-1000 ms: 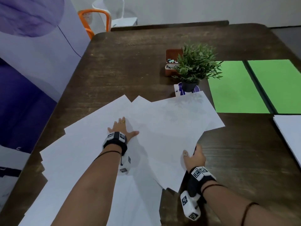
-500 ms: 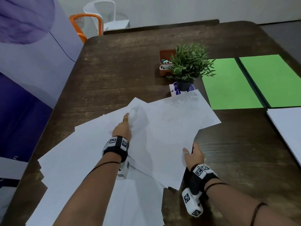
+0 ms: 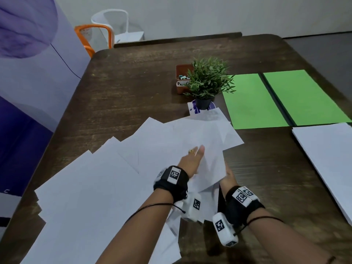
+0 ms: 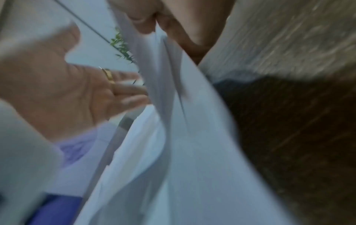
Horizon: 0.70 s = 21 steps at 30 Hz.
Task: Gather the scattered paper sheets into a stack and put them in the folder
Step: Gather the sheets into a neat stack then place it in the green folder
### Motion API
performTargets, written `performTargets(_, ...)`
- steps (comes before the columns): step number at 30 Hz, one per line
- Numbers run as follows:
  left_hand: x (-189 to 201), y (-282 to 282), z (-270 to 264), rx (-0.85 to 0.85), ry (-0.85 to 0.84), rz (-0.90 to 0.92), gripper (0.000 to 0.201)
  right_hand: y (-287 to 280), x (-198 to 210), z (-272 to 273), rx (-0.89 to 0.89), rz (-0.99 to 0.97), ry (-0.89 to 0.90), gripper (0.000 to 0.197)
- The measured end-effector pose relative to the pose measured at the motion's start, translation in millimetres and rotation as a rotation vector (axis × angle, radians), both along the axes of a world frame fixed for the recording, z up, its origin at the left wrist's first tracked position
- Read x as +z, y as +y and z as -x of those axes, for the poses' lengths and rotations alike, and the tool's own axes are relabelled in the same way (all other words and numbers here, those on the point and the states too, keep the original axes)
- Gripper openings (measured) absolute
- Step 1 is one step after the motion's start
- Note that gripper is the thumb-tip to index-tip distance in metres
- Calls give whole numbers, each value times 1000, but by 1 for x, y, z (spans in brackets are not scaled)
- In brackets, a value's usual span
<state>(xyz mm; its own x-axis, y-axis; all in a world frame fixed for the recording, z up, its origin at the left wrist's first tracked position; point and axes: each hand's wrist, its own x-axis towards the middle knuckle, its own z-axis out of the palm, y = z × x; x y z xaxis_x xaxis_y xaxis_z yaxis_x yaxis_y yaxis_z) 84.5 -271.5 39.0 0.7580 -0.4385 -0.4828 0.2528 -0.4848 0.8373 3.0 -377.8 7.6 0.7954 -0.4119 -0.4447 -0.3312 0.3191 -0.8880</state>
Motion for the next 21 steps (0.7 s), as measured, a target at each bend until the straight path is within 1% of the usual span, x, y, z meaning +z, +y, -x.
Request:
performTargets(1,-7,-3,5,13,77,-2,62,-1,3,0,22,-161,26,43)
performTargets(2,-15,-4,8,29,130,0,65,-4,2,0,54,-275,46,63)
performTargets(3,-22,-5,11,48,167,18,68,-6,-1,-1,80,-339,59,76)
performTargets(4,-27,-5,13,78,192,53,67,-6,0,-1,91,-399,56,83)
performTargets(5,-30,-6,14,109,219,94,64,-6,-2,0,87,-442,48,86)
performTargets(6,-31,-5,13,137,243,132,58,-4,0,1,68,-479,51,88)
performTargets(7,-32,-4,12,146,254,148,48,-4,-3,0,49,-472,56,91)
performTargets(8,-33,-2,10,133,255,146,41,-5,-8,0,28,-436,48,91)
performTargets(9,-33,0,8,105,251,134,40,-5,-12,0,17,-331,31,83)
performTargets(11,-31,4,8,41,218,97,44,-6,-15,0,56,40,93,53)
performTargets(12,-30,5,8,-2,158,52,45,-10,-18,1,78,216,165,43)
performTargets(13,-29,6,6,-51,50,-22,46,-14,-19,3,85,327,215,38)
performTargets(15,-25,8,-8,-91,-229,-179,45,-26,-16,5,71,394,229,34)
performTargets(16,-20,10,-18,-60,-375,-217,45,-32,-12,6,80,380,212,33)
performTargets(18,-10,16,-45,99,-589,-262,51,-47,-2,9,103,314,143,33)
performTargets(19,-6,19,-58,195,-621,-292,58,-54,4,11,115,292,110,32)
performTargets(20,-3,23,-70,272,-582,-318,66,-62,9,12,127,280,99,31)
performTargets(21,0,25,-80,322,-492,-331,74,-69,13,13,137,275,87,31)
